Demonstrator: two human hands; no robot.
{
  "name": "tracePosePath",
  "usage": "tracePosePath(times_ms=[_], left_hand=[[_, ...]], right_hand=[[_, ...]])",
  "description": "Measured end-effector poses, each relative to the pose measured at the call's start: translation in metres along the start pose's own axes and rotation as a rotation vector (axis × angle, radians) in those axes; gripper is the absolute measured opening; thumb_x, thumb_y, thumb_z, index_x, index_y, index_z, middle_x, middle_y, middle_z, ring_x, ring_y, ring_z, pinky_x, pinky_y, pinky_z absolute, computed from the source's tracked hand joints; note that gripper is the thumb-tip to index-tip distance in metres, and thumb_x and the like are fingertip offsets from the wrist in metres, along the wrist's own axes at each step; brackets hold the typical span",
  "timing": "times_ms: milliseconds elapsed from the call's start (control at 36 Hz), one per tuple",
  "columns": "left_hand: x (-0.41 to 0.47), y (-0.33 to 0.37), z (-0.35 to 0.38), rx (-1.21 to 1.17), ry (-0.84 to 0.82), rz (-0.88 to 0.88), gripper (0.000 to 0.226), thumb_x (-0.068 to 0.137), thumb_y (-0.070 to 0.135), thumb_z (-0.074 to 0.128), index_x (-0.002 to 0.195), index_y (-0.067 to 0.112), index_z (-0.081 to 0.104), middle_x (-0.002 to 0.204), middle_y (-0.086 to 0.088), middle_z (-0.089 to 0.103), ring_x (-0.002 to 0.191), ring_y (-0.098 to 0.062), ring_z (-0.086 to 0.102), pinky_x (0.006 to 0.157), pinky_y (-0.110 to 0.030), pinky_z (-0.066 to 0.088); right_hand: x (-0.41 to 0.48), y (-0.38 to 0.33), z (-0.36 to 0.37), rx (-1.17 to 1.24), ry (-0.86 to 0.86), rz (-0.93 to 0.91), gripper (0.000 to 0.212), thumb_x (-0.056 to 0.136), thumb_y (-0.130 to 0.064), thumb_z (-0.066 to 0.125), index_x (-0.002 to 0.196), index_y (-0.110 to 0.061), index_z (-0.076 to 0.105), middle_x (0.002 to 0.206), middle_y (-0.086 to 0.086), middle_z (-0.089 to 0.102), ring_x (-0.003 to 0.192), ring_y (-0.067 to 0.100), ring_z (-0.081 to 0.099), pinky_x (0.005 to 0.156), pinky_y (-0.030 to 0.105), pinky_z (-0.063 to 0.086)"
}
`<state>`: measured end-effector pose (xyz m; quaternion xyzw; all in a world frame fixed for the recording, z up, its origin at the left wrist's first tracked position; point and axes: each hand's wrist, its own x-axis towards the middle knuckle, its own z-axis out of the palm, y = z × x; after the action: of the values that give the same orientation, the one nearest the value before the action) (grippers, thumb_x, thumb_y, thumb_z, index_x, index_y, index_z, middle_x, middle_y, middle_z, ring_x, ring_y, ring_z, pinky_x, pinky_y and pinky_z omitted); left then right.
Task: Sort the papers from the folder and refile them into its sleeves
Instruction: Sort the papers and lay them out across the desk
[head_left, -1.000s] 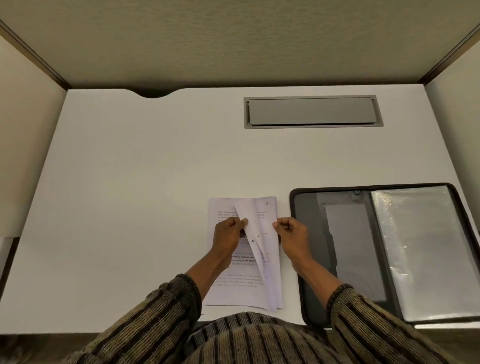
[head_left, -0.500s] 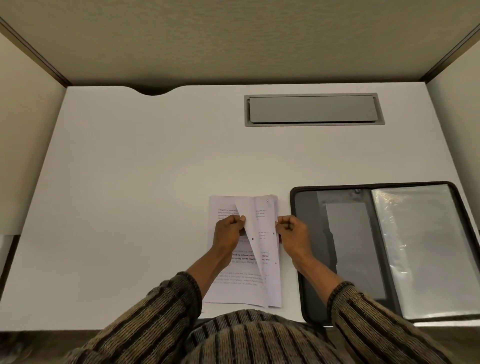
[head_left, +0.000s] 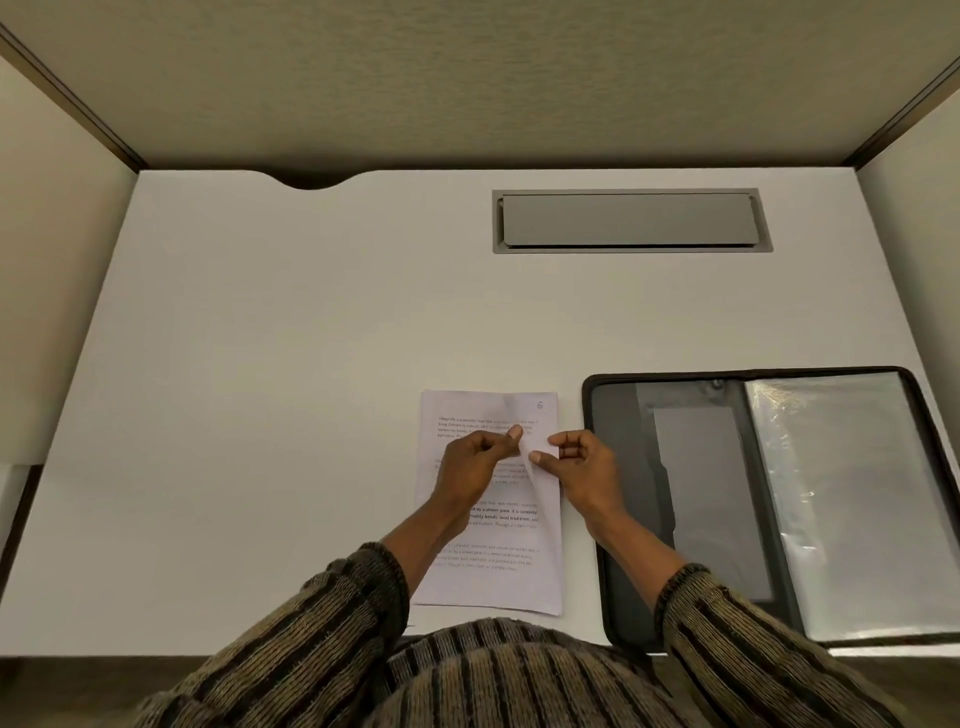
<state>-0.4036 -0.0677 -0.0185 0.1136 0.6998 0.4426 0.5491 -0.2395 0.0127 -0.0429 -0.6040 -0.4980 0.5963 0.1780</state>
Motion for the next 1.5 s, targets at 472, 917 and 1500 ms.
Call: tracePosePath(times_ms=[472, 917, 1500], left_hand=[[-0.002, -0.016, 0.014, 0.207, 0.218, 0.142, 0.017, 0.098, 0.021, 0.075, 0.111, 0.02, 0.064, 0.103, 0.007, 0.074, 0.094, -0.013, 0.072, 0.074, -0.019, 0.056], [0.007, -0.03, 0.016, 0.361, 0.271, 0.437, 0.014, 0.095, 0.016, 0.077, 0.109, 0.018, 0.078, 0.109, 0.007, 0.072, 0.102, -0.006, 0.069, 0.082, -0.017, 0.058], [0.001, -0.021, 0.021, 0.312, 0.235, 0.405, 0.035, 0.083, 0.036, 0.091, 0.109, 0.031, 0.068, 0.114, 0.011, 0.066, 0.101, 0.002, 0.063, 0.073, -0.011, 0.054]], right_hand=[[0.003, 0.006, 0.0, -0.12, 0.074, -0.109, 0.027, 0.094, -0.005, 0.074, 0.112, -0.022, 0.062, 0.089, 0.004, 0.071, 0.086, 0.018, 0.071, 0.081, 0.039, 0.064], [0.002, 0.002, 0.002, -0.093, 0.038, -0.178, 0.029, 0.089, -0.006, 0.081, 0.107, -0.027, 0.074, 0.087, 0.01, 0.07, 0.083, 0.029, 0.067, 0.074, 0.036, 0.062], [0.001, -0.003, -0.002, 0.084, -0.036, -0.035, 0.028, 0.09, -0.006, 0.08, 0.11, -0.018, 0.064, 0.102, 0.011, 0.072, 0.097, 0.028, 0.073, 0.086, 0.045, 0.064]])
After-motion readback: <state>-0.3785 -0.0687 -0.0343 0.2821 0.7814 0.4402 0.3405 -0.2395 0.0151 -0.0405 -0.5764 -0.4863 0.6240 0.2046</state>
